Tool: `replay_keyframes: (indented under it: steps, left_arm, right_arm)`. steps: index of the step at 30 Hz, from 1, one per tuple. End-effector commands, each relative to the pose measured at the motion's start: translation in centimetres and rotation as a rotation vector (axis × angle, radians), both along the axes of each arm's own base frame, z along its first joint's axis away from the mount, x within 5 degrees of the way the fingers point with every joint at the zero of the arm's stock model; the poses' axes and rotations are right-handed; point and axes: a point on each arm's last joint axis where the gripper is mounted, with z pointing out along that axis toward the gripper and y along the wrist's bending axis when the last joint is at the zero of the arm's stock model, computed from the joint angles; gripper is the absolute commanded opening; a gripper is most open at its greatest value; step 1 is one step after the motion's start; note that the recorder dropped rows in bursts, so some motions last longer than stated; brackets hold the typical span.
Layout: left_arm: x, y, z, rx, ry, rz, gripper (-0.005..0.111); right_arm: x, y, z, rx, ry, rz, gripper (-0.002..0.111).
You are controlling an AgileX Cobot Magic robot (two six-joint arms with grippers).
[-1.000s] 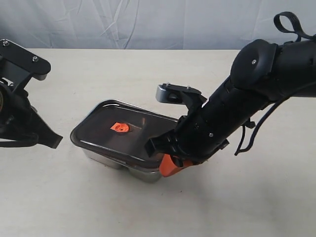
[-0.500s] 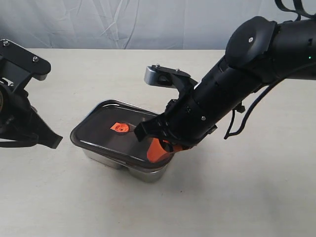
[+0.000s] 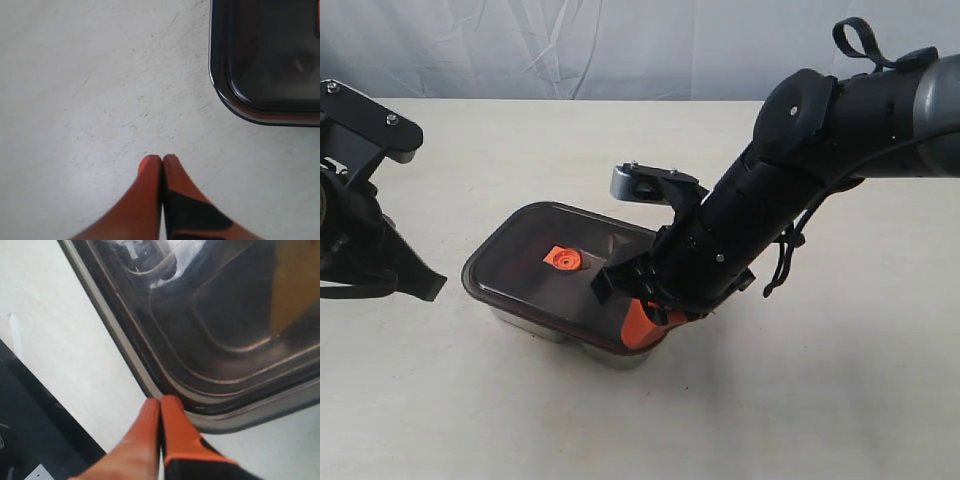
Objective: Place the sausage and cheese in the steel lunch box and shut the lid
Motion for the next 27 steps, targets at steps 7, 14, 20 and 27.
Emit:
replay_keyframes:
  steps: [7, 14, 20, 27]
  left_arm:
    - [-1.8, -2.9, -0.3, -0.264, 0.188, -0.208, 0.0]
    - [-1.5, -5.0, -2.3, -0.367, 0.326, -0.275, 0.0]
    - [0.2, -6.1, -5.0, -0.354, 0.339, -0.234, 0.0]
    - [1.6, -6.7, -6.2, -0.385, 0.271, -0.178, 0.0]
  right_arm:
    - [0.5, 0.2, 0.1, 0.017, -0.047, -0.023, 0.0]
    - [0.6, 0.2, 0.1, 0.019, -0.057, -0.022, 0.0]
    - [0.6, 0.1, 0.1, 0.017, -0.062, -0.016, 0.0]
    - [0.6, 0.1, 0.1, 0.017, -0.063, -0.01, 0.0]
